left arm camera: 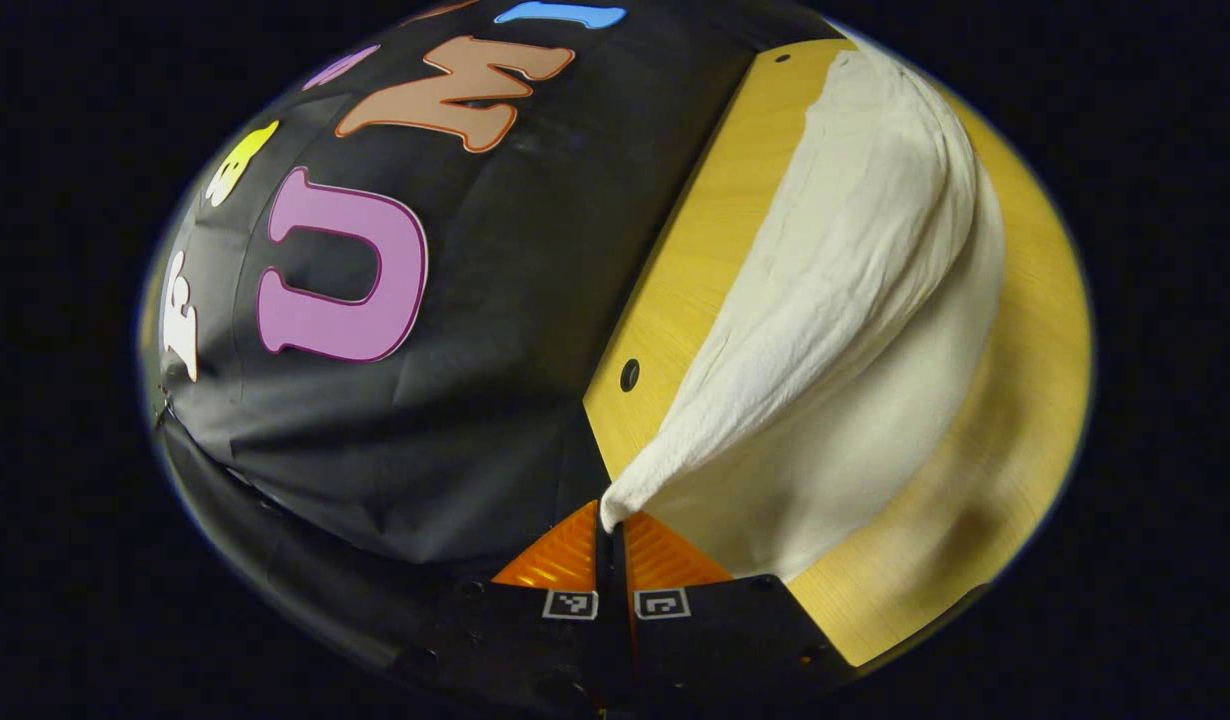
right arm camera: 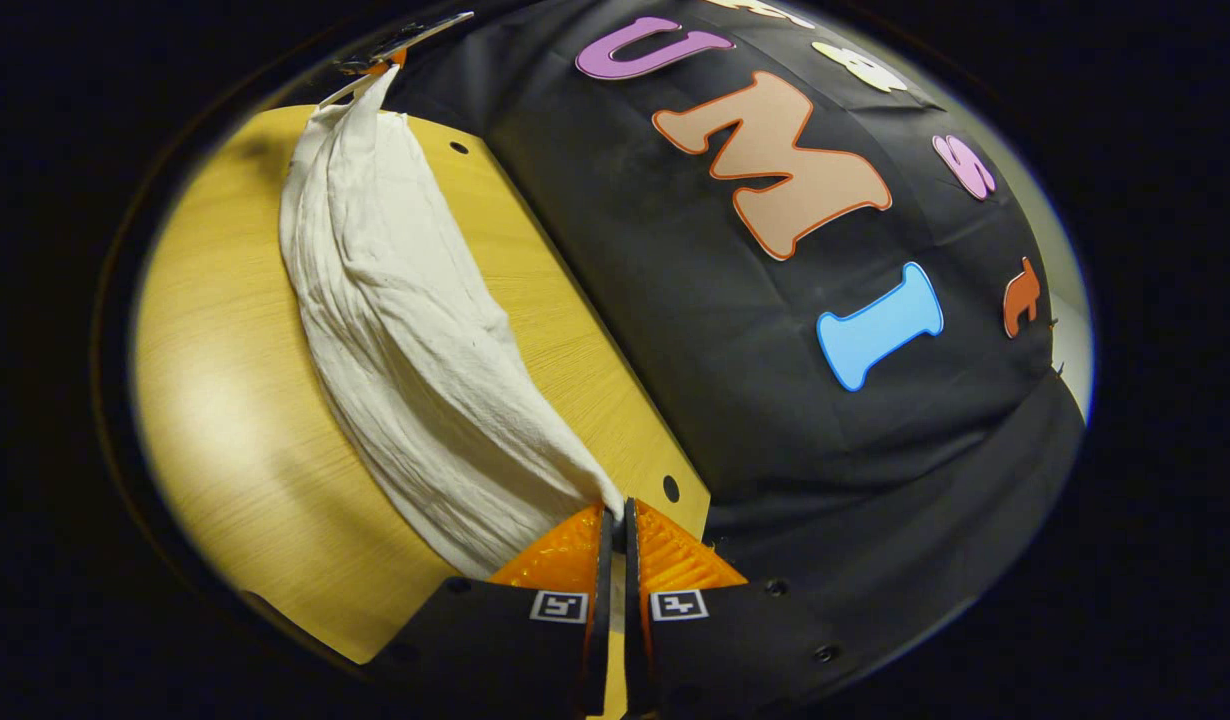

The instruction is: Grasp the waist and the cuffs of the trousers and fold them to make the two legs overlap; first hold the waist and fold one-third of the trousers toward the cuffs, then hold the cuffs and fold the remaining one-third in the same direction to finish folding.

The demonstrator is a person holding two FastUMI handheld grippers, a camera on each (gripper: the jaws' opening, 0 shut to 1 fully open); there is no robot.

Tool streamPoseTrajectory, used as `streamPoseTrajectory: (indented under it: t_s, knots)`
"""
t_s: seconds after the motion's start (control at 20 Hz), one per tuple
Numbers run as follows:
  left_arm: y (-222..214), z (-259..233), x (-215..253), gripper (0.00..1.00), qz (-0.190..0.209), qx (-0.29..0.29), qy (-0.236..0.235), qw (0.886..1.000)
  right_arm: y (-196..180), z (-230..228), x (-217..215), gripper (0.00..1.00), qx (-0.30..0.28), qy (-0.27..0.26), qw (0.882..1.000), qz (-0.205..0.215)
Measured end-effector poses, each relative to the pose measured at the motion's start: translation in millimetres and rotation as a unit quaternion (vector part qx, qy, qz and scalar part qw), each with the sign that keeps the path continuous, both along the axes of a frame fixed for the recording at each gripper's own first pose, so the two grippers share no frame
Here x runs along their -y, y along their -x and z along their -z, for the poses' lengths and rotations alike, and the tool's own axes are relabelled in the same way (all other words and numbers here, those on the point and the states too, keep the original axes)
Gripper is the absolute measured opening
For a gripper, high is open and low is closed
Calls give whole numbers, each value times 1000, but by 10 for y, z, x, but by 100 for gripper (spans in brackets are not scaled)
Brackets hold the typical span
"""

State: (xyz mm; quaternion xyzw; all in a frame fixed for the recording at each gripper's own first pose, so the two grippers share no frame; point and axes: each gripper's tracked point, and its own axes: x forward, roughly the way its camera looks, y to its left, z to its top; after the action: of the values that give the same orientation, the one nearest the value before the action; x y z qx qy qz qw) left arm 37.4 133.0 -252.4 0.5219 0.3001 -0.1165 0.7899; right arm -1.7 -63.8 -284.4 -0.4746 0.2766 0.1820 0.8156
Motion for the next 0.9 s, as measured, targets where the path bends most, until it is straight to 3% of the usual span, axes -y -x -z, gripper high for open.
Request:
streamPoseTrajectory:
  t_s: [0.55,0.8,0.85,0.9]
  knots:
    - [-746,528,83,0,-31,-8,65,997,-736,633,-58,9,-7,15,998,65]
    - [-921,870,188,0,-30,-23,82,996,-802,991,-79,9,-29,0,993,114]
    - [-904,918,262,1,-28,-29,98,994,-789,1033,-77,22,-34,-10,991,127]
    - [-863,950,340,25,-27,-38,116,992,-789,1019,-114,41,-35,-26,990,137]
